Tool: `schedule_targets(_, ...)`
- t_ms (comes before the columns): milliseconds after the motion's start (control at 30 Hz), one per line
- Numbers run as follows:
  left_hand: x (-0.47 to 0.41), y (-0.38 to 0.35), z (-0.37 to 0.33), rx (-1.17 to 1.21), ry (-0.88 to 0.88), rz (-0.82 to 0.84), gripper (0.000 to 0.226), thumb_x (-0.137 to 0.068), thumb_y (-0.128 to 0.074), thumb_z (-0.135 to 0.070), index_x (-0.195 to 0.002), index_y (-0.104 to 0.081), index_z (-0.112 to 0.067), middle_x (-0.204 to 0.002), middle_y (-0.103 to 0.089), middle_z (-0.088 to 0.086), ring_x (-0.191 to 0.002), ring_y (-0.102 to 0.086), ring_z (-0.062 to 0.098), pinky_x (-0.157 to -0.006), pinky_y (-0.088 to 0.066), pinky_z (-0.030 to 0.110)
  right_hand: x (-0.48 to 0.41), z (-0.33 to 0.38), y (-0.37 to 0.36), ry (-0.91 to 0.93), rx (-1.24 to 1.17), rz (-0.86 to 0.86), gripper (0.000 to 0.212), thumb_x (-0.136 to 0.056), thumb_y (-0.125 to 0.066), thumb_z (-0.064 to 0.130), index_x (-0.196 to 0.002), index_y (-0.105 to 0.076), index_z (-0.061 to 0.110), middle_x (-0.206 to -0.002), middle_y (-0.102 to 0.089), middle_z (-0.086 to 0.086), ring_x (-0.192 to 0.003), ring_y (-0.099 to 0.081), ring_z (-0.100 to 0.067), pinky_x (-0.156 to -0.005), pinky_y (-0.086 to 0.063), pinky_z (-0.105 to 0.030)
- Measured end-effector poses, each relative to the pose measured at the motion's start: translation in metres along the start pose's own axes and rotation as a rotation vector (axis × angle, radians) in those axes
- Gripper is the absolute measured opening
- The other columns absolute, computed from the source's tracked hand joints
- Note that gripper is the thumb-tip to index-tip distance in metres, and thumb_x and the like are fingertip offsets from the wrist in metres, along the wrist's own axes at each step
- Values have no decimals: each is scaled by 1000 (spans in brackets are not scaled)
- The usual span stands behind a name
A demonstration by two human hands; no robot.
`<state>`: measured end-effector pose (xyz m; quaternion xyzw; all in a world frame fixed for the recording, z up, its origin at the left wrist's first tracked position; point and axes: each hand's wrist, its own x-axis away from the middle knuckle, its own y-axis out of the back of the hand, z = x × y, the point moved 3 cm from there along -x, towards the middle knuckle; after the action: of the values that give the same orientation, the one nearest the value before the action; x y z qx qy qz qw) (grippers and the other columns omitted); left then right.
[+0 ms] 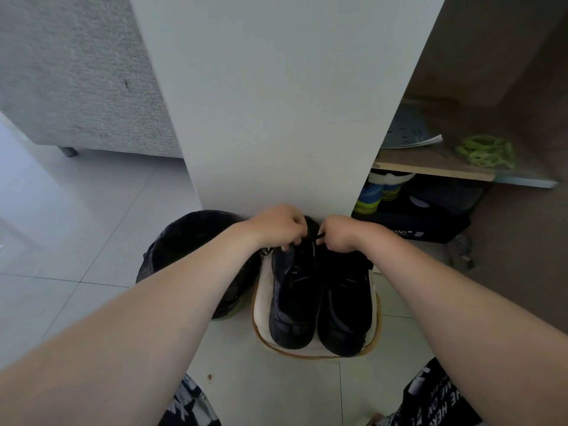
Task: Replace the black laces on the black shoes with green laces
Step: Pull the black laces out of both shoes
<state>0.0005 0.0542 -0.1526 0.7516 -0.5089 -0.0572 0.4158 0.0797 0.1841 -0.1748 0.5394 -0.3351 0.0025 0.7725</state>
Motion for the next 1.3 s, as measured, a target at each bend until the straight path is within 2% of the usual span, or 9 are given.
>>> schedule_targets(67, 1, -15, -2, -41, 58, 144, 20, -89, -53, -20, -89, -71, -11, -79, -75, -1, -63, -71, 21, -63, -47, 23, 1, 2, -1, 14, 32, -19, 29, -101, -52, 18, -123, -68, 7, -124, -66, -13, -113, -61, -31, -97, -50, -36)
schedule_targets(233, -8, -33, -3, -121, 112, 97, 39, -85, -60, -43, -87, -74, -7, -77, -75, 6, -53, -67, 15, -72, -55, 28, -1, -5, -9, -37, 26, -72, 28, -97, -55, 23, -120, -69, 27, -130, -62, -4, -120, -55, -29, -107, -43, -43)
schedule_targets(333, -11, -37, -4, -165, 131, 53, 30, -84, -57, -30, -83, -74, -6, -74, -75, 11, -57, -68, 18, -70, -57, 28, -2, -8, -10, -69, 31, -119, 30, -98, -54, 25, -125, -67, 28, -135, -60, -3, -126, -52, -30, -110, -38, -43)
schedule_targets(467, -13, -37, -2, -157, 141, 20, 25, -76, -56, -22, -91, -75, -13, -65, -72, 10, -54, -66, 17, -74, -60, 30, 1, -6, -4, -138, 166, -271, 33, -92, -53, 10, -122, -67, 17, -128, -64, -9, -116, -58, -31, -88, -44, -36)
schedule_targets(533, -15, -41, 0, -118, 137, 41, 26, -76, -56, -21, -93, -74, -12, -67, -73, 11, -51, -64, 17, -71, -58, 28, 4, -2, -7, -142, 168, -291, 33, -93, -51, 11, -123, -65, 14, -128, -63, -11, -118, -58, -31, -96, -44, -39)
schedule_targets(700, -18, -45, 4, -40, 157, -8, 27, -89, -60, -31, -75, -67, -9, -59, -62, 5, -51, -54, 15, -58, -43, 25, 1, 4, -14, -14, -34, -120, 31, -96, -42, 12, -113, -67, 4, -120, -64, -17, -108, -60, -33, -84, -48, -35)
schedule_targets(867, -19, -44, 6, 26, 210, -32, 18, -89, -60, -23, -76, -70, -14, -41, -52, -4, -36, -50, 12, -43, -39, 16, 2, 3, -16, 11, -38, -44, 52, -102, -31, 41, -121, -62, 4, -130, -60, -20, -115, -57, -33, -85, -41, -34)
schedule_targets(1067, -25, -54, 10, 241, 342, -29, 23, -87, -57, -9, -101, -73, -2, -61, -55, 9, -43, -50, 22, -50, -44, 26, -1, -4, -18, 28, -97, -30, 37, -99, -47, 30, -65, -47, 17, -72, -49, -2, -70, -48, -21, -56, -31, -30)
schedule_targets(1300, -30, -59, 14, 317, 459, -73, 18, -90, -61, -10, -74, -53, -11, -72, -56, 12, -63, -58, 26, -42, -45, 25, -3, 0, -17, -91, -83, -166, 22, -93, -56, 27, -94, -67, 8, -95, -64, -12, -87, -60, -30, -76, -47, -30)
